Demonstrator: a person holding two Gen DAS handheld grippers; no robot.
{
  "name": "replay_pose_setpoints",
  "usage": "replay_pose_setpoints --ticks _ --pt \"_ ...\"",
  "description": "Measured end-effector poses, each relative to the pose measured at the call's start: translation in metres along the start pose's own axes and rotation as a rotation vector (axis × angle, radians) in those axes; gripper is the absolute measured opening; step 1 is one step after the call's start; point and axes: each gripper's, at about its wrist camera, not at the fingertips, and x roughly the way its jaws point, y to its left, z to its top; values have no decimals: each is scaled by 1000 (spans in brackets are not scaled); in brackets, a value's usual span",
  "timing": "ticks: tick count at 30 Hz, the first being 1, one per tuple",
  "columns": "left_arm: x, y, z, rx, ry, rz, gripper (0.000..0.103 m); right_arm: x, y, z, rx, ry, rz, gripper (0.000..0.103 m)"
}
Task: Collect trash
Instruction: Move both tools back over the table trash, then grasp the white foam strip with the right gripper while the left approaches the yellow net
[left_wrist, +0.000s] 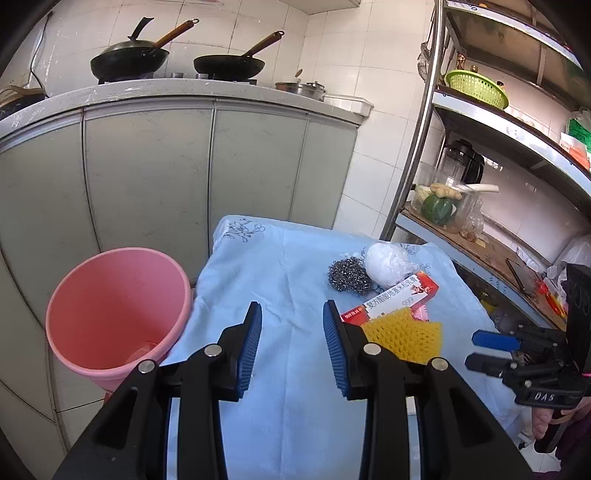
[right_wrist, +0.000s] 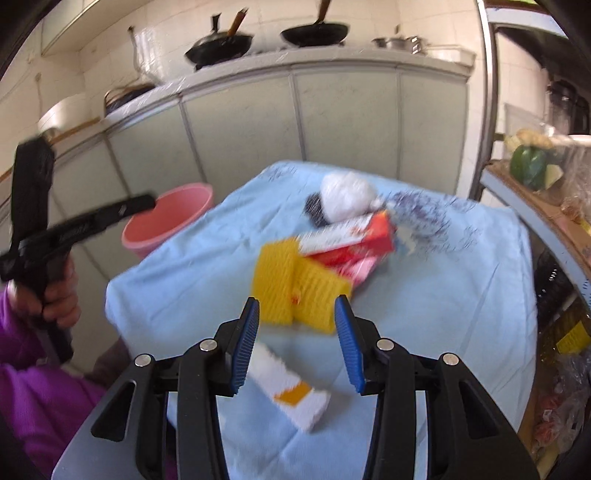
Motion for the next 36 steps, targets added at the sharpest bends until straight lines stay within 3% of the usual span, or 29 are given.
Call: replay_pose_setpoints --ticks 3,8,17,25,27,36 --pt "9 -6 -2 9 38 -41 34 11 6 -11 -34 73 35 43" --pt "27 -21 -8 28 115 -121 34 21 13 -21 -91 124 56 43" --pt "75 -55 -15 38 281 -246 34 31 5 -33 -84 146 42 43" --pt "111 -64 -25 36 362 -197 34 34 -4 -39 -49 138 20 43" --pt "117 -63 -28 21 384 -205 34 34 -5 -40 -41 127 10 36" --pt "112 -78 -29 51 353 -233 34 29 -15 -41 5 108 10 28"
